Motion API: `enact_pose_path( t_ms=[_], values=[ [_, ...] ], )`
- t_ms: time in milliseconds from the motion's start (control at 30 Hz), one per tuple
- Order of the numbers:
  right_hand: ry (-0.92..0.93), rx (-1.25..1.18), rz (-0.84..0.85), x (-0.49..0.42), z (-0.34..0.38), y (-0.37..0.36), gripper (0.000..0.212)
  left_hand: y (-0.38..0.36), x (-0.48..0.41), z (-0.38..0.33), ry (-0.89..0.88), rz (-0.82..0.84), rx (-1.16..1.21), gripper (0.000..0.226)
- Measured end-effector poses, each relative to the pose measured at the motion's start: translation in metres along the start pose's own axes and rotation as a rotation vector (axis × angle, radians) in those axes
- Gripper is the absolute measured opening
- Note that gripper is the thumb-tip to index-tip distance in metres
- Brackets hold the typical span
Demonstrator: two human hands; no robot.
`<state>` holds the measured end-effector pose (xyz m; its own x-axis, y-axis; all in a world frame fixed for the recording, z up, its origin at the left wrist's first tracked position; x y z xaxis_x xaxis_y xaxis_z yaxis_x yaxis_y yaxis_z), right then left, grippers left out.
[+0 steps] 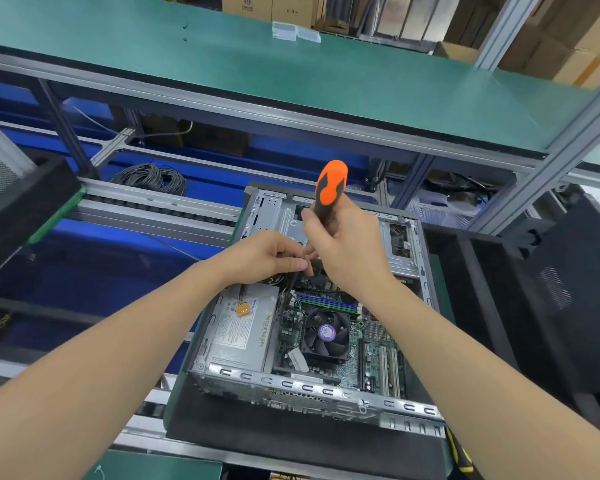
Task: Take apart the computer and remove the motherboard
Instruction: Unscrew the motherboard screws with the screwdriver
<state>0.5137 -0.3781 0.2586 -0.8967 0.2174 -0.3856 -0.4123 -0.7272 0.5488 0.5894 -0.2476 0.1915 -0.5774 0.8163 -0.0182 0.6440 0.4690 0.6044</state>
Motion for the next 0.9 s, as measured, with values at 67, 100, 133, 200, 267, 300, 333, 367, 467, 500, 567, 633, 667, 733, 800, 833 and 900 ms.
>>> enact_pose_path(
  t_ms=[67,100,133,200,267,300,333,367,467,500,567,633,667,733,800,833,900],
  values=[
    [-0.001,0.016,0.006,-0.0004,-0.0001,-0.0011,0.015,0.0001,-0.0003,0.0004,0.011,0.000,0.006,0.015],
    [0.001,0.031,0.010,-0.0006,-0.0001,-0.0019,0.015,0.0003,-0.0007,0.0001,0.010,-0.003,0.007,0.017],
    [0.002,0.041,0.011,-0.0007,-0.0001,-0.0025,0.016,0.0004,-0.0009,-0.0004,0.005,-0.005,0.002,0.020],
    [0.001,0.042,0.009,-0.0009,-0.0004,-0.0031,0.018,-0.0001,-0.0015,-0.0012,-0.006,-0.005,-0.014,0.022],
    [0.000,0.045,0.007,-0.0006,-0.0008,-0.0027,0.019,0.0000,-0.0021,-0.0012,-0.013,-0.015,-0.026,0.024],
    [0.004,0.050,0.007,-0.0004,-0.0008,-0.0023,0.019,0.0002,-0.0025,-0.0010,-0.016,-0.019,-0.031,0.025],
    [0.007,0.054,0.009,-0.0002,-0.0009,-0.0023,0.019,0.0002,-0.0027,-0.0006,-0.018,-0.020,-0.035,0.025],
    [0.009,0.055,0.010,0.0001,-0.0008,-0.0023,0.019,0.0001,-0.0028,-0.0001,-0.019,-0.019,-0.039,0.023],
    [0.007,0.055,0.016,-0.0003,-0.0013,-0.0025,0.019,-0.0005,-0.0029,0.0001,-0.029,-0.016,-0.048,0.021],
    [0.009,0.059,0.020,-0.0006,-0.0013,-0.0027,0.019,-0.0006,-0.0029,0.0001,-0.034,-0.019,-0.049,0.022],
    [0.012,0.064,0.029,-0.0011,-0.0015,-0.0030,0.018,-0.0006,-0.0030,0.0007,-0.037,-0.025,-0.054,0.025],
    [0.011,0.062,0.035,-0.0014,-0.0016,-0.0035,0.018,-0.0004,-0.0031,0.0016,-0.032,-0.027,-0.054,0.026],
    [0.012,0.064,0.035,-0.0014,-0.0018,-0.0036,0.018,-0.0004,-0.0032,0.0020,-0.029,-0.027,-0.050,0.026],
    [0.013,0.071,0.037,-0.0013,-0.0021,-0.0035,0.018,-0.0005,-0.0029,0.0018,-0.028,-0.024,-0.043,0.025],
    [0.014,0.074,0.046,-0.0010,-0.0020,-0.0034,0.018,-0.0008,-0.0027,0.0017,-0.034,-0.019,-0.040,0.024],
    [0.012,0.071,0.050,-0.0009,-0.0020,-0.0034,0.018,-0.0010,-0.0025,0.0019,-0.034,-0.017,-0.037,0.022],
    [0.001,0.054,0.050,-0.0008,-0.0022,-0.0030,0.018,-0.0012,-0.0023,0.0032,-0.021,-0.013,-0.036,0.015]
  ],
)
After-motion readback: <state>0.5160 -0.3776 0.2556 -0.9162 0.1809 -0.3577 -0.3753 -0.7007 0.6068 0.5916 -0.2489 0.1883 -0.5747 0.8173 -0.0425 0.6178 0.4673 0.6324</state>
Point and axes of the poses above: each hand's wrist, its own x-axis away from the middle knuckle, its own y-axis out of the back of the hand, z = x × y, the point moved 4 cm from there along -x, towards the middle knuckle, and after that the axes turned 3 degrees about -z, right-handed, at the moved point
